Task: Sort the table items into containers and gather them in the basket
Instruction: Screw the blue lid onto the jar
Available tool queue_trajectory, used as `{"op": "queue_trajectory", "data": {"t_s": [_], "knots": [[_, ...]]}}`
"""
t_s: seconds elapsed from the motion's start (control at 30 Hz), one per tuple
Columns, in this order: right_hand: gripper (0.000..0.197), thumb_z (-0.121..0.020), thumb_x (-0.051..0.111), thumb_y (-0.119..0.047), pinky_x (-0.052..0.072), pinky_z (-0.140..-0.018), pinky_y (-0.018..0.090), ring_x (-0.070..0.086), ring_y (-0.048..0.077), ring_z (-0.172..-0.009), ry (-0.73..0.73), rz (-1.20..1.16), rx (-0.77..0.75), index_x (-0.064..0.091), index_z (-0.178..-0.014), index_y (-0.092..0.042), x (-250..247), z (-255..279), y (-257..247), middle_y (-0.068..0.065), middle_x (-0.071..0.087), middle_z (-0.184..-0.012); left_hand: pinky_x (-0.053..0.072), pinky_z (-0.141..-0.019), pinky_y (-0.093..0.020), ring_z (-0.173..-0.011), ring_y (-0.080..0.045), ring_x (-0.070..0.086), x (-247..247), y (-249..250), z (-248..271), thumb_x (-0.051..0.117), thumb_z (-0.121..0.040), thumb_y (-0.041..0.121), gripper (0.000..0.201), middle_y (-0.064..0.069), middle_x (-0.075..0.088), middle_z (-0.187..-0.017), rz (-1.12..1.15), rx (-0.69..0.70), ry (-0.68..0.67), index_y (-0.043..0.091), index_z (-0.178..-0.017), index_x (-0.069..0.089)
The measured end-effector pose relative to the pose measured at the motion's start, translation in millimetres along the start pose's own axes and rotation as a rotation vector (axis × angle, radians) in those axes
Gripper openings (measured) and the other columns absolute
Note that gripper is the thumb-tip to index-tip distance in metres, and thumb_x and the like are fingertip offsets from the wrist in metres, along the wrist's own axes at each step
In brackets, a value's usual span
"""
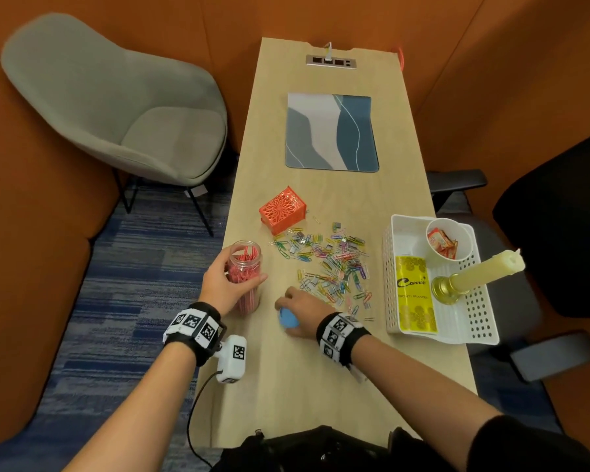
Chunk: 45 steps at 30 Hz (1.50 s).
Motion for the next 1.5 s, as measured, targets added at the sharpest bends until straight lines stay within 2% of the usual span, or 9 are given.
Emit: {"op": "queue_trajectory", "data": {"t_s": [0.27,0.4,0.53,0.63,0.9,1.13,1.23,1.37,1.5], "knots": [[0.055,-0.079,0.071,-0.056,0.059,-0.081,0.039,0.067,0.020,-0.089,0.581,-0.797,0.324,0.062,-0.120,-0.021,-122.3,26.0,45.6,0.003,0.066,-0.103,0.047,-0.083,-0.015,-0.095,0.005,0.063,27.8,-13.9,-1.0,0.096,-0.062,0.016,0.071,0.016,0.068,-0.103,-0.120,-0.027,-0.088,0.026,-0.122,0.060],[0.037,-0.078,0.082,-0.029,0.057,-0.077,0.038,0.069,0.019,-0.080,0.701,-1.128,0.143,0.057,-0.100,-0.012,-158.9,35.8,24.0,0.010,0.067,-0.093,0.051,-0.085,-0.020,-0.094,-0.003,0.066,41.9,-6.8,-3.0,0.098,-0.057,0.022,0.075,0.010,0.071,-0.104,-0.200,-0.006,-0.172,0.024,-0.124,0.063],[0.046,-0.065,0.090,-0.028,0.058,-0.077,0.031,0.068,0.017,-0.093,0.626,-0.862,0.006,0.051,-0.086,-0.015,-158.7,41.7,5.3,0.007,0.066,-0.099,0.049,-0.079,-0.015,-0.086,0.004,0.064,55.4,13.0,-1.3,0.098,-0.056,0.023,0.077,0.014,0.071,-0.097,-0.268,0.063,-0.245,0.027,-0.125,0.065],[0.055,-0.063,0.090,-0.037,0.051,-0.082,0.025,0.061,0.007,-0.099,0.524,-0.502,-0.049,0.062,-0.108,-0.024,-151.9,48.0,5.4,-0.009,0.064,-0.106,0.050,-0.078,-0.018,-0.087,-0.003,0.066,59.0,29.9,-2.7,0.097,-0.053,0.026,0.077,0.013,0.071,-0.098,-0.308,0.106,-0.266,0.028,-0.123,0.066],[0.058,-0.062,0.090,-0.021,0.054,-0.084,0.020,0.057,0.009,-0.106,0.305,-0.333,-0.177,0.061,-0.112,-0.024,-177.9,72.4,6.5,-0.007,0.060,-0.116,0.046,-0.069,-0.012,-0.077,0.001,0.067,70.3,57.6,-4.2,0.100,-0.048,0.023,0.067,0.011,0.073,-0.087,-0.347,0.091,-0.432,0.028,-0.108,0.072],[0.065,-0.088,0.049,-0.069,0.054,-0.051,0.034,0.064,0.025,-0.050,0.370,-0.393,0.335,0.061,-0.086,-0.005,-172.1,94.6,20.8,0.014,0.064,-0.073,0.056,-0.079,-0.027,-0.084,-0.005,0.068,89.8,91.4,1.1,0.098,-0.044,0.035,0.078,0.013,0.073,-0.095,-0.446,0.217,-0.421,0.030,-0.117,0.071],[0.088,-0.094,0.016,-0.072,0.054,-0.071,0.037,0.061,0.024,-0.056,0.302,-0.201,0.472,0.067,-0.081,-0.001,-174.6,110.0,25.9,0.019,0.068,-0.072,0.055,-0.081,-0.029,-0.086,-0.009,0.068,99.3,98.0,4.6,0.099,-0.046,0.030,0.077,0.013,0.072,-0.096,-0.479,0.230,-0.450,0.030,-0.118,0.071],[0.055,-0.098,0.034,-0.060,0.056,-0.084,0.041,0.067,0.018,-0.087,0.495,-0.479,0.239,0.061,-0.128,-0.022,-191.9,129.6,32.4,0.002,0.070,-0.109,0.050,-0.077,-0.022,-0.085,-0.005,0.066,99.4,96.8,6.5,0.099,-0.048,0.027,0.074,0.014,0.071,-0.093,-0.454,0.216,-0.412,0.028,-0.116,0.072],[0.092,-0.092,0.020,-0.074,0.058,-0.061,0.033,0.070,0.028,-0.058,0.165,-0.531,0.474,0.074,-0.085,0.000,-165.6,146.3,47.4,0.010,0.073,-0.067,0.049,-0.078,-0.023,-0.087,-0.010,0.067,100.4,98.9,5.5,0.099,-0.048,0.023,0.075,0.009,0.072,-0.096,-0.432,0.227,-0.399,0.025,-0.118,0.072]]}}
Point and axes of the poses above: each hand's wrist, its own z-axis away from the middle knuckle, its own x-axis out of the palm, y = z × x, the point moved 5 cm from there along -z, towards the middle knuckle
